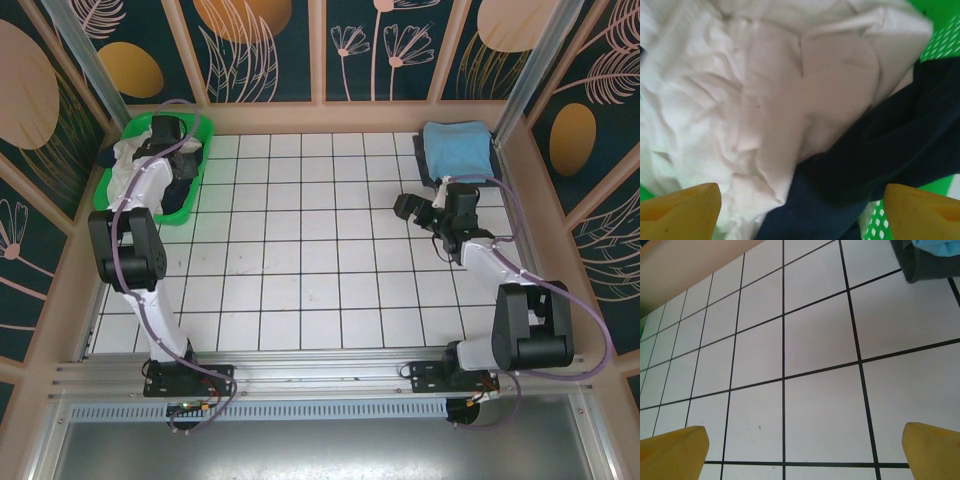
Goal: Fold and stack the t-shirts
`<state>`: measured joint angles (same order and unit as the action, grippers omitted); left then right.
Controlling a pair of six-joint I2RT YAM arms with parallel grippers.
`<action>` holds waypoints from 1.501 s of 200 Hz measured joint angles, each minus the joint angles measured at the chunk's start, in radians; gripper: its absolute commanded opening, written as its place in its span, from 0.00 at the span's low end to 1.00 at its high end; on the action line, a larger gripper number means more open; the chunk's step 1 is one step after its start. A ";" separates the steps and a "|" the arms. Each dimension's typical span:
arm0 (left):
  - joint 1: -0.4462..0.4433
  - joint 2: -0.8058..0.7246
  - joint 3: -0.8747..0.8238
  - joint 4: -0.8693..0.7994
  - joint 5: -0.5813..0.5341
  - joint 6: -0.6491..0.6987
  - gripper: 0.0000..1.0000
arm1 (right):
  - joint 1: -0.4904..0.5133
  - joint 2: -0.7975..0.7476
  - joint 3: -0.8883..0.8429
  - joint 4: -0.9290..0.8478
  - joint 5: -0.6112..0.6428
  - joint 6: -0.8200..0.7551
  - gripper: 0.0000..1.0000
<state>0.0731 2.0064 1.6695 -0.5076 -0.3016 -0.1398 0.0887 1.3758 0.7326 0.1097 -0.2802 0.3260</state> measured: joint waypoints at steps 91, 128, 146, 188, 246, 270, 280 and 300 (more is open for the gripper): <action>0.039 0.078 0.068 -0.032 0.190 -0.069 0.30 | 0.010 0.000 0.000 -0.011 -0.002 -0.014 0.96; 0.039 0.077 0.068 -0.039 0.224 -0.075 0.19 | 0.010 0.000 0.000 -0.011 -0.002 -0.014 0.96; 0.039 0.070 0.068 -0.047 0.227 -0.071 0.13 | 0.010 0.000 0.000 -0.011 -0.002 -0.013 0.96; 0.039 0.052 0.097 -0.098 0.222 -0.066 0.00 | 0.010 -0.005 0.000 -0.011 -0.006 -0.013 0.96; 0.039 0.017 0.127 -0.132 0.211 -0.060 0.00 | 0.010 -0.127 -0.039 -0.010 -0.002 -0.002 0.96; 0.039 0.017 0.140 -0.146 0.207 -0.060 0.00 | 0.010 -0.153 -0.063 -0.010 0.002 -0.002 0.96; 0.039 0.017 0.141 -0.150 0.208 -0.060 0.00 | 0.010 -0.160 -0.075 -0.010 0.002 0.000 0.96; 0.039 0.017 0.145 -0.157 0.208 -0.061 0.00 | 0.010 -0.165 -0.093 -0.011 0.002 0.003 0.96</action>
<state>0.1120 2.0232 1.8141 -0.6647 -0.0940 -0.2012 0.0982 1.2106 0.6399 0.0990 -0.2779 0.3286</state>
